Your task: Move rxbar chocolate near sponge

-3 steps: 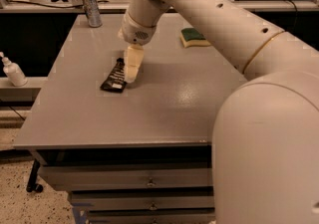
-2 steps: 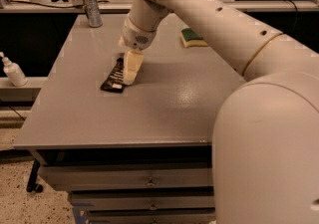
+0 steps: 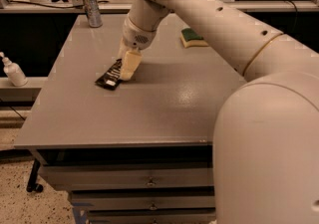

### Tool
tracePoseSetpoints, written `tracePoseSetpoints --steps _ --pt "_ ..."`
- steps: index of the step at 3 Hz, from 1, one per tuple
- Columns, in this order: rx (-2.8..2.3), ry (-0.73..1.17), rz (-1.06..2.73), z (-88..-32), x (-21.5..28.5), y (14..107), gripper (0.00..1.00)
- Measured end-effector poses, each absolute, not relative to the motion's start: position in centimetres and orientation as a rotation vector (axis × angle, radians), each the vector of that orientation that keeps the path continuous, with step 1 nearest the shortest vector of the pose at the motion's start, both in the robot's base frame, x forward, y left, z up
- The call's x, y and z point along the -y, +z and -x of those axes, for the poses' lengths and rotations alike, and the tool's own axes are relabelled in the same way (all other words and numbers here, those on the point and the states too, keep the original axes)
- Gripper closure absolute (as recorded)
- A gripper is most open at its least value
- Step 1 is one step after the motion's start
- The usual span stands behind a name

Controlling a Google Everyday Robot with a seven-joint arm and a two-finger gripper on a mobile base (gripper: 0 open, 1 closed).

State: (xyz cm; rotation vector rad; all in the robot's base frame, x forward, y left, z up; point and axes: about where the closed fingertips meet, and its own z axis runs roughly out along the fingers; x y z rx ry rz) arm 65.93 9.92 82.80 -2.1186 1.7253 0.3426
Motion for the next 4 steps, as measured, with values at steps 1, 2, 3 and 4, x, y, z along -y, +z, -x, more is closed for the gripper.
tracePoseSetpoints --steps 1,2,3,4 --pt "-1.725 0.343 2.118 -65.9 -9.9 83.3 0.86" --pt "-1.761 0.321 2.079 -65.6 -8.4 84.0 1.0" --pt "-1.804 0.295 2.031 -65.0 -6.4 84.5 1.0" --pt "-1.852 0.245 1.963 -64.4 -3.5 85.6 1.0"
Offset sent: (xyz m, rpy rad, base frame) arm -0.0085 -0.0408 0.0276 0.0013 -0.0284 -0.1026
